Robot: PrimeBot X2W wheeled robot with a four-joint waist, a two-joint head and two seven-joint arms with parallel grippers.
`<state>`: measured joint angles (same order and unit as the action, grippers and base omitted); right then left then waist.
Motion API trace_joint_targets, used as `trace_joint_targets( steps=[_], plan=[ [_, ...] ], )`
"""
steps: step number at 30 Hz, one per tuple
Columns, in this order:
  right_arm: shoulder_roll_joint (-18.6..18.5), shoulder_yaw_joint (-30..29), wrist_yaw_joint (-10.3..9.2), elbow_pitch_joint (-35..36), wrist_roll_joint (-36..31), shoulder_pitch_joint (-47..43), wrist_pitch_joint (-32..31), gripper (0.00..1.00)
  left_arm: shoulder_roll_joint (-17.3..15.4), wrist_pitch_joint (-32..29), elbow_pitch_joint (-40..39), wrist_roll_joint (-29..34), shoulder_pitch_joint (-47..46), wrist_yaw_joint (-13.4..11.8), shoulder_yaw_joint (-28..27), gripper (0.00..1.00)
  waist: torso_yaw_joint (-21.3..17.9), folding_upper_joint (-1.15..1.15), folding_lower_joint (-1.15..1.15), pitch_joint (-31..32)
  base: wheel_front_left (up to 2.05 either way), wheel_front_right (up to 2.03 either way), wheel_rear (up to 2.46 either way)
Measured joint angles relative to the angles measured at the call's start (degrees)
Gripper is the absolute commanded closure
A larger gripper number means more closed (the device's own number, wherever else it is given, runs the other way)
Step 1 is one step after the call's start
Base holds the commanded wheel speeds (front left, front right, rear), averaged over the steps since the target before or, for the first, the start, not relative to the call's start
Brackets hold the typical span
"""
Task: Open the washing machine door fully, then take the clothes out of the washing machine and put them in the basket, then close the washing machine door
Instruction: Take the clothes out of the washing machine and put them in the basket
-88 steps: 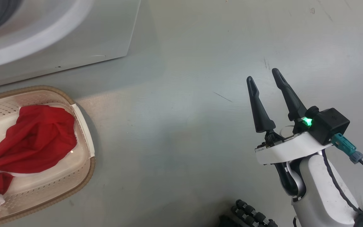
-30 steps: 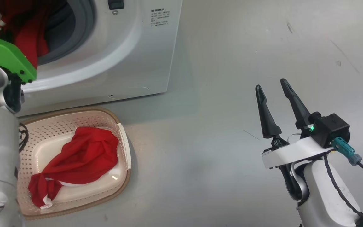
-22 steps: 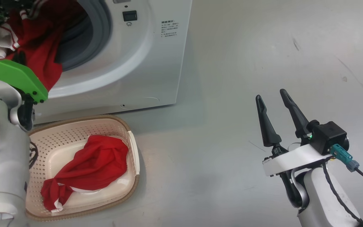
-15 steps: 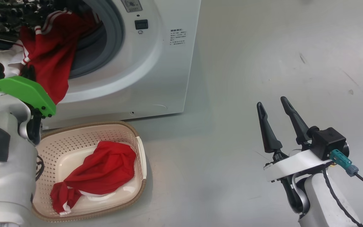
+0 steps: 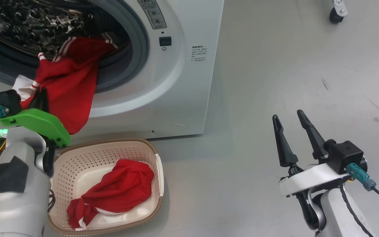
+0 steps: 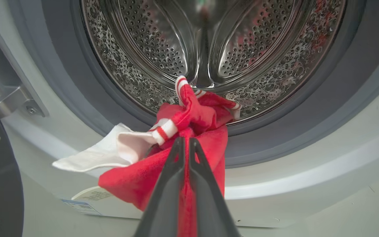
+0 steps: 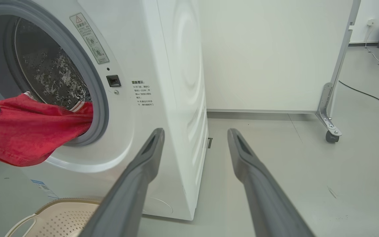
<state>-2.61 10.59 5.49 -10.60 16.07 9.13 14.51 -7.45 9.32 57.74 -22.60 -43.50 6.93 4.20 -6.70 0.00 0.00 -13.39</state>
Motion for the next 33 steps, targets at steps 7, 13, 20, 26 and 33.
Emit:
trace_joint_targets(
  steps=[7, 13, 20, 26, 33],
  plan=[
    [0.0, 0.0, 0.01, -0.3, 0.1, -0.8, 0.0, 0.0, 0.1, 3.9, -2.5, 0.1, 2.8, 0.0, 0.3, 1.0, 1.0, 0.0, 0.0, 2.5, 0.0, 0.0, 0.0],
    [0.0, 0.3, 0.2, -0.3, 0.5, -1.7, 0.0, 0.0, -0.1, 4.9, -6.7, 2.9, 4.5, 0.0, 2.5, 1.0, 1.6, 0.0, 0.0, 3.8, 0.0, 0.0, 0.0],
    [0.0, 0.4, 0.42, -0.2, 0.5, -2.0, 0.0, 0.0, -0.1, 5.0, -11.5, 4.3, 6.5, 0.0, 3.3, 1.0, 1.8, 0.0, 0.0, 4.2, 0.0, 0.0, 0.0],
    [0.0, 0.3, 0.42, 0.1, 0.5, -2.5, 0.0, 0.0, -0.1, 5.0, -19.4, 5.3, 7.3, 0.0, 2.6, 1.0, 1.8, 0.0, 0.0, 4.3, 0.0, 0.0, 0.0],
    [0.0, -0.1, 0.42, 0.2, 0.4, -2.6, 0.0, 0.0, 0.1, 5.1, -27.0, 5.6, 9.6, -0.6, 0.3, 1.0, 1.7, 0.0, 0.0, 4.2, 0.0, 0.0, 0.0]
  ],
)
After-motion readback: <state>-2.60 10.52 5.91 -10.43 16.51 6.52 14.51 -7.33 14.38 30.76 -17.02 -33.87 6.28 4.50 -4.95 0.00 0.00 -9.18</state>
